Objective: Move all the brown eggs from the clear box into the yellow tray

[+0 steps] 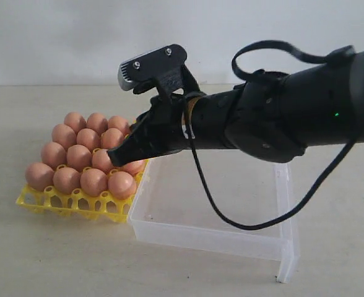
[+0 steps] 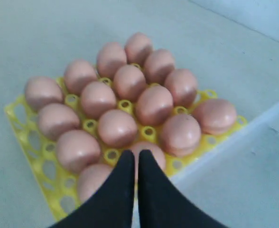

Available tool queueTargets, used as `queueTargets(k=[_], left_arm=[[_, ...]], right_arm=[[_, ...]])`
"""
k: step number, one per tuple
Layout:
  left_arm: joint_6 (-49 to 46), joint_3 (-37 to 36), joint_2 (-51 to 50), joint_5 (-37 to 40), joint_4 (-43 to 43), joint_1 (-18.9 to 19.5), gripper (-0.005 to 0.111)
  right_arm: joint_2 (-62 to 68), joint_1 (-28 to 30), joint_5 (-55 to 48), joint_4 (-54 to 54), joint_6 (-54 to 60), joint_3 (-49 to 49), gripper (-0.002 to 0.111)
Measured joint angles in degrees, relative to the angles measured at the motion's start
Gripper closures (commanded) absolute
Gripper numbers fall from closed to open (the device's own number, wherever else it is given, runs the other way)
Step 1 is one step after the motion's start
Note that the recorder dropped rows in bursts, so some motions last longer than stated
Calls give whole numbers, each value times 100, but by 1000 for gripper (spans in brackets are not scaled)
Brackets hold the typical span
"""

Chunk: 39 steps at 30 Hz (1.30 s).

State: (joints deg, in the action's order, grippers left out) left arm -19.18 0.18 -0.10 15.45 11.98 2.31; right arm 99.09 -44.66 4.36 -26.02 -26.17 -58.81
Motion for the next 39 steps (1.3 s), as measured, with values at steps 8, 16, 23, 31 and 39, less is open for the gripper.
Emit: queueTargets(k=[8,16,23,31,39], left_arm=[[0,0,0,0,0,0,111],[0,0,0,0,0,0,111],[0,0,0,0,0,0,111],[0,0,0,0,0,0,111],[0,0,0,0,0,0,111]], right_arm=[[-1238,0,-1764,-331,604,10,109],[-3394,0,-1628,-1549,410,10,109],[-4677,0,-1873,-1697,455,430,109],[-5752,0,-3581,-387,812,903,109],[-6084,0,-3847,-658,1032,912,109]])
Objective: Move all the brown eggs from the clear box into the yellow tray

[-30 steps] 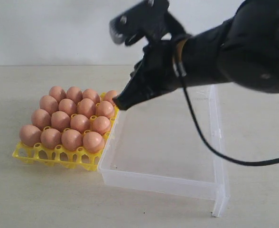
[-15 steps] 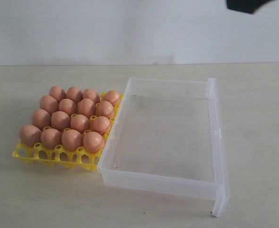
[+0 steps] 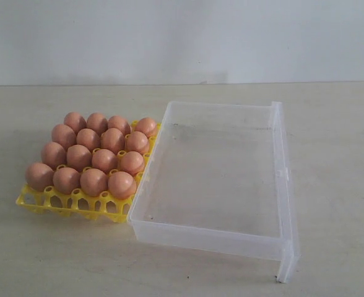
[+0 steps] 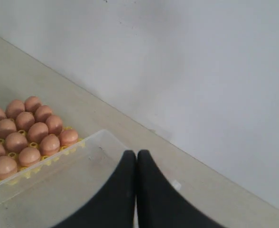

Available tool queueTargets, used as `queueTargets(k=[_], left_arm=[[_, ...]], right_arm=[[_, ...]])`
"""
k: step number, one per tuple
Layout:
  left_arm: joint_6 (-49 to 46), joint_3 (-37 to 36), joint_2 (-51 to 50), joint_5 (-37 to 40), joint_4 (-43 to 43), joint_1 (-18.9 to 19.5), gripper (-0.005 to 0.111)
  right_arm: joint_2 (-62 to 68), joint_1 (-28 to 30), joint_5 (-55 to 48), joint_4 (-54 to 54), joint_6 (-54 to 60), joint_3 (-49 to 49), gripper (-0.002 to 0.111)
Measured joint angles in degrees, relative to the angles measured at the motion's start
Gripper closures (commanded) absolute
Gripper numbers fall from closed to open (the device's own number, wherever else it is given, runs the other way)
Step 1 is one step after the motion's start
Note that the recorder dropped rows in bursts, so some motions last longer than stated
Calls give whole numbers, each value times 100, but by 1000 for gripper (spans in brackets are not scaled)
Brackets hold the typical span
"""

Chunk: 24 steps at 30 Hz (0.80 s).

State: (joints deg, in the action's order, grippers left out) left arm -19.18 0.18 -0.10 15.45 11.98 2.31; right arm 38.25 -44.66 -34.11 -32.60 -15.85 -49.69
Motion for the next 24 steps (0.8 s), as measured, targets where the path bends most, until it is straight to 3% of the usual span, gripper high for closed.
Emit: queueTargets(k=[5,12,15,24], left_arm=[[0,0,0,0,0,0,111],[0,0,0,0,0,0,111],[0,0,0,0,0,0,111],[0,0,0,0,0,0,111]], right_arm=[[-27,456,-157,-153,-319,0,109],[-623,2170,505,-153,-78,0,109],[-1301,2628,451,-174,-63,0,109],[-2581,2805,-160,205,206,12,109]])
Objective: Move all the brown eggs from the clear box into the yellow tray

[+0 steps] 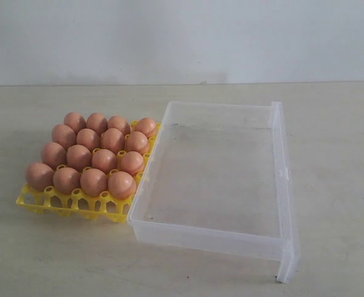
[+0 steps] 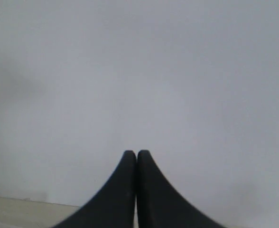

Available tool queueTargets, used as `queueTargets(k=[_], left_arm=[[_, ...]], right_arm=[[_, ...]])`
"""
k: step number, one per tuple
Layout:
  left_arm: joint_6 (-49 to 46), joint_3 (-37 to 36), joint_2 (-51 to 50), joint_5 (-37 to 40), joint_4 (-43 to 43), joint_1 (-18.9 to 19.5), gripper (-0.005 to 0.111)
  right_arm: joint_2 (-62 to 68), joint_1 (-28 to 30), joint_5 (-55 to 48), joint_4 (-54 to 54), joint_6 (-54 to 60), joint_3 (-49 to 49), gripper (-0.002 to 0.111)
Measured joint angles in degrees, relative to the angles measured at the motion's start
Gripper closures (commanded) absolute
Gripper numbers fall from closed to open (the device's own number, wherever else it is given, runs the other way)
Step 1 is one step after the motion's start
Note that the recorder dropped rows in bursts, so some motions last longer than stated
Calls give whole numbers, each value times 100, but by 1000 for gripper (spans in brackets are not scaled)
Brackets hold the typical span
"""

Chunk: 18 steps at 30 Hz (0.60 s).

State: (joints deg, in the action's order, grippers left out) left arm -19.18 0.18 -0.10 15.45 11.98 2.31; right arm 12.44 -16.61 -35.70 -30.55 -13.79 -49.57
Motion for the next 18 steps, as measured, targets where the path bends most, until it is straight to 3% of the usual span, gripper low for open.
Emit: queueTargets(k=[8,18], left_arm=[[0,0,0,0,0,0,111],[0,0,0,0,0,0,111]], right_arm=[[53,0,-42,-174,-1088,1172,109],[-310,0,1108,-2760,-4696,3901,109]])
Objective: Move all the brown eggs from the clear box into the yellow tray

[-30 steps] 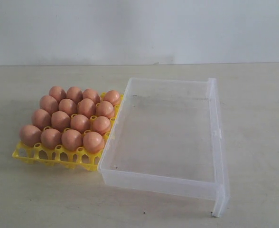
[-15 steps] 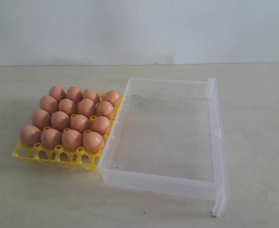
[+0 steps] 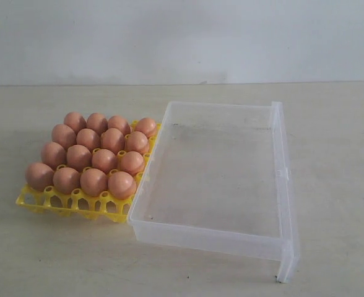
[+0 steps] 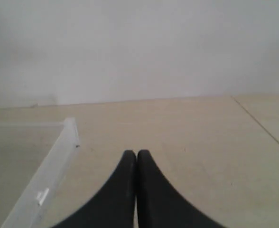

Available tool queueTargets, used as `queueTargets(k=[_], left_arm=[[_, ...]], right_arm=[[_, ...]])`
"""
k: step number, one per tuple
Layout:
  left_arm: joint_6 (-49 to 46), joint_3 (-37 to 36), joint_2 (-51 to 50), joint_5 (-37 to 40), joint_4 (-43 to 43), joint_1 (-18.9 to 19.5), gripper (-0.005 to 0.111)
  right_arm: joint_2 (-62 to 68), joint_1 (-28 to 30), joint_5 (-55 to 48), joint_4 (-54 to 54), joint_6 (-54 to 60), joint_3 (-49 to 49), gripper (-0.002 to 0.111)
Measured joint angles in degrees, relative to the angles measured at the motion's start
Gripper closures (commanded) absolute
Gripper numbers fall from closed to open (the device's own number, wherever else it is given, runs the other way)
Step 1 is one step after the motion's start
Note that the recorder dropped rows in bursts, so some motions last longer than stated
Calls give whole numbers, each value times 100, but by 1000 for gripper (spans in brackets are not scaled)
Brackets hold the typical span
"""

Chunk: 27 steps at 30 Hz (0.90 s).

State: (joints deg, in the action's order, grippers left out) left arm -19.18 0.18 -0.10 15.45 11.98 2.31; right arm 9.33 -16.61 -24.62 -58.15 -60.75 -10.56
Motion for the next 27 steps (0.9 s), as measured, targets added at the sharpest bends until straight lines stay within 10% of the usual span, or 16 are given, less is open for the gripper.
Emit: queueTargets(k=[16,27], left_arm=[[0,0,0,-12,0,0,111],[0,0,0,-12,0,0,111]], right_arm=[[-899,0,-644,252,-79,1028,109],[-909,0,-179,4123,2980,1060,109]])
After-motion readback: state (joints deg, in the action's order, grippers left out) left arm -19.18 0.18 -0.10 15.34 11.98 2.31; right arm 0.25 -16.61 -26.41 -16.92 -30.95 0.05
